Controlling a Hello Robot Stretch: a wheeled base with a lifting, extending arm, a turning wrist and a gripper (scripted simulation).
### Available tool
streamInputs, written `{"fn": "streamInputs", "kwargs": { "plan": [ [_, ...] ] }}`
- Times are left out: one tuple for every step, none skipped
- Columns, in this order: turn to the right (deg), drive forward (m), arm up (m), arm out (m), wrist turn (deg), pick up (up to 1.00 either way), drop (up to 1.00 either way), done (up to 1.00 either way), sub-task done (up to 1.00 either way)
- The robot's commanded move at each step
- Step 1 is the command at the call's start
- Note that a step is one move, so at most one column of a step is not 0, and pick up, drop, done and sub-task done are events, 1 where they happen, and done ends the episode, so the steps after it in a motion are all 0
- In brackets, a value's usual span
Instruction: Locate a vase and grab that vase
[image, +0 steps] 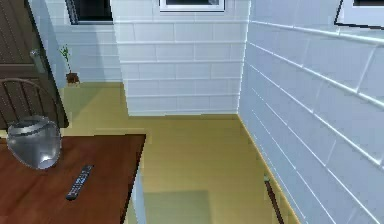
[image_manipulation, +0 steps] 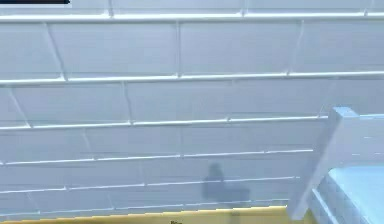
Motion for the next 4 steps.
{"fn": "streamInputs", "kwargs": {
  "plan": [
    [0.0, 0.70, 0.00, 0.00, 0.0, 0.00, 0.00, 0.00, 0.00],
    [-45.0, 0.00, 0.00, 0.00, 0.0, 0.00, 0.00, 0.00, 0.00],
    [-45.0, 0.00, 0.00, 0.00, 0.0, 0.00, 0.00, 0.00, 0.00],
    [-45.0, 0.00, 0.00, 0.00, 0.0, 0.00, 0.00, 0.00, 0.00]
  ]
}}
